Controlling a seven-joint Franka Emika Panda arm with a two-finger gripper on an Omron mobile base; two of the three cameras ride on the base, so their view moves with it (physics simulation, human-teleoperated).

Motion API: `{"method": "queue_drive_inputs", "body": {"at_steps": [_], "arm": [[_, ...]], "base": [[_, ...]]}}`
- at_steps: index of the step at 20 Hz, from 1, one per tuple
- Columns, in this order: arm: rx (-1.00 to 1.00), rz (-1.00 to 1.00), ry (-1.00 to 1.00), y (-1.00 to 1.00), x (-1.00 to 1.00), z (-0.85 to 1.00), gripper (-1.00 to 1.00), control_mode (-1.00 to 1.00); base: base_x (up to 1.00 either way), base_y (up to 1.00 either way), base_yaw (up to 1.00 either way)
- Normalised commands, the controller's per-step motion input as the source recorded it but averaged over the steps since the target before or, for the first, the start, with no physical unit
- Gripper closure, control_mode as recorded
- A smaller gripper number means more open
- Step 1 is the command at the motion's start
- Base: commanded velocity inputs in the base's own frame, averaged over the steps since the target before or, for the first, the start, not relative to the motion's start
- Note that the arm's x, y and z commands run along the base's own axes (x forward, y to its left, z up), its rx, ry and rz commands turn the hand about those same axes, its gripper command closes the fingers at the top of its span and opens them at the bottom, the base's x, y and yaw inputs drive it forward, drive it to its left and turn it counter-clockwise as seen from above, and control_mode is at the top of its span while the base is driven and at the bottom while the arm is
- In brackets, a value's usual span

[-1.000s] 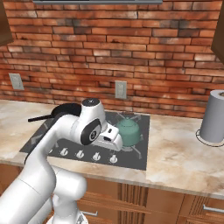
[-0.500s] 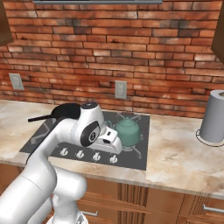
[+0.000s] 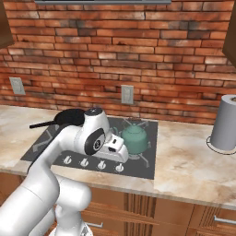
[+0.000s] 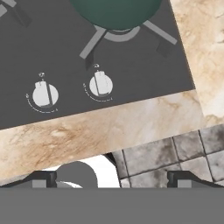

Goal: Pick the kettle from the counter and place it on a stove burner. Then turn the burner on.

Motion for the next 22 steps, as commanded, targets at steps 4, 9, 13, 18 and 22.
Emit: {"method": "queue_drive_inputs", "body": {"at_steps": [4,9,13,18,22], "arm": [[0.00,0.00,0.00,0.00,0.00,-0.10,-1.00,-1.00],[0.00,0.01,0.00,0.00,0.02,-0.21,-1.00,-1.00],[0.00,0.03,0.00,0.00,0.02,-0.22,-1.00,-1.00],[0.00,0.05,0.00,0.00,0.15,-0.19,-1.00,-1.00],[0.00,0.05,0.00,0.00,0.24,-0.26,-1.00,-1.00]], "base": [[0.00,0.00,0.00],[0.00,0.00,0.00],[0.00,0.00,0.00],[0.00,0.00,0.00],[0.00,0.00,0.00]]}}
